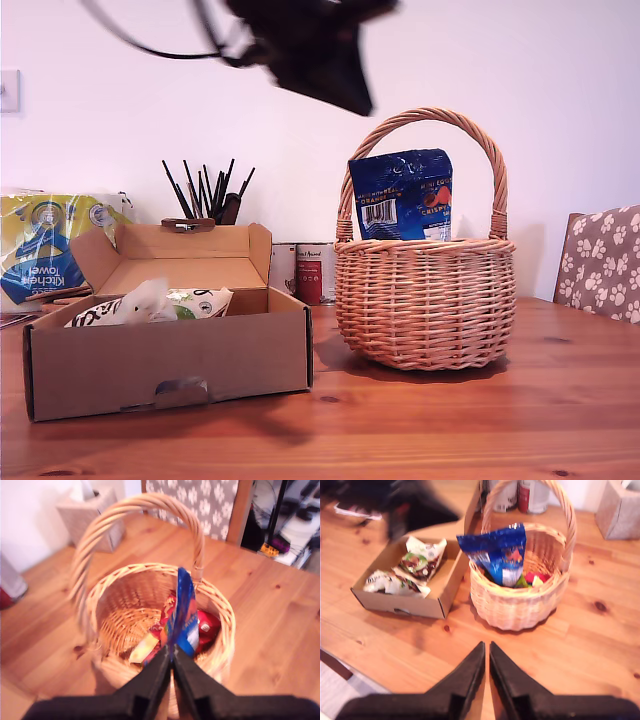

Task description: Move the bags of Easter eggs from the cardboard box on the left into the woven basket on the right side.

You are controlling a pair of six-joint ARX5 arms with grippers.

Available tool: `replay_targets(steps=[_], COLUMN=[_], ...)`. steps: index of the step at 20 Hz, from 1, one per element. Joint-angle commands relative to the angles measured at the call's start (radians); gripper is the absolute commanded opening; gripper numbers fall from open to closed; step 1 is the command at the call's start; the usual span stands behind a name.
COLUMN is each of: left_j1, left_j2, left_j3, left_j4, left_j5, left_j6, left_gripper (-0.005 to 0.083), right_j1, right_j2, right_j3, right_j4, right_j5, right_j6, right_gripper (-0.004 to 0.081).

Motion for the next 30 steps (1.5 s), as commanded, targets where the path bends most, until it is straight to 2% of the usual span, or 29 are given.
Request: replay_targets(steps=[1, 6, 8, 9, 12, 15, 16, 17, 18, 19, 21, 30], left_j1=[0.019, 0.129, 0.186, 0.216, 0.276, 0.292, 0.292, 0.291, 0.291, 0.289, 0.29, 0.309], left_j2=[-0.048, -0.277, -0.371, -0.415, -0.494, -0.499, -0.493, -0.485, -0.477, -0.465, -0.435, -0.173], left_j3=[-0.108, -0.451, -0.536, -0.552, -0.554, -0.553, -0.553, -0.553, -0.552, -0.545, -0.518, -0.344], left_j4=[0.07, 0.26, 0.246, 0.203, 0.077, -0.001, -0.023, -0.031, -0.037, -0.051, -0.083, -0.282], left_j5=[0.002, 0.027, 0.067, 0.093, 0.136, 0.163, 0.167, 0.17, 0.17, 0.169, 0.169, 0.14], left_j6=[-0.006, -0.005, 0.003, 0.02, 0.107, 0.149, 0.172, 0.187, 0.217, 0.26, 0.34, 0.53], left_gripper=[-0.0021, -0.0021, -0.0022, -0.0021, -0.0021, 0.0, 0.0057, 0.0207, 0.0407, 0.0508, 0.0497, 0.0497], right_j1=[-0.001, -0.001, -0.001, -0.001, -0.001, -0.001, -0.001, -0.001, -0.001, -0.001, -0.001, -0.001], right_j2=[-0.002, -0.002, -0.002, -0.002, 0.009, 0.031, 0.039, 0.046, 0.054, 0.059, 0.066, 0.07], right_j3=[0.006, 0.006, 0.006, 0.006, 0.006, 0.006, 0.006, 0.006, 0.006, 0.006, 0.006, 0.006], right_j4=[0.021, 0.033, 0.033, 0.034, 0.058, 0.099, 0.102, 0.102, 0.102, 0.102, 0.101, 0.102], right_j5=[0.0, -0.001, -0.024, -0.064, -0.199, -0.253, -0.261, -0.263, -0.263, -0.264, -0.266, -0.266], right_j6=[-0.016, -0.026, -0.026, -0.034, -0.038, -0.037, -0.041, -0.043, -0.044, -0.045, -0.045, -0.079], right_gripper=[-0.0013, -0.0013, -0.0013, -0.0013, -0.0013, -0.0013, -0.0013, -0.0013, -0.0013, -0.0013, -0.0013, -0.0013])
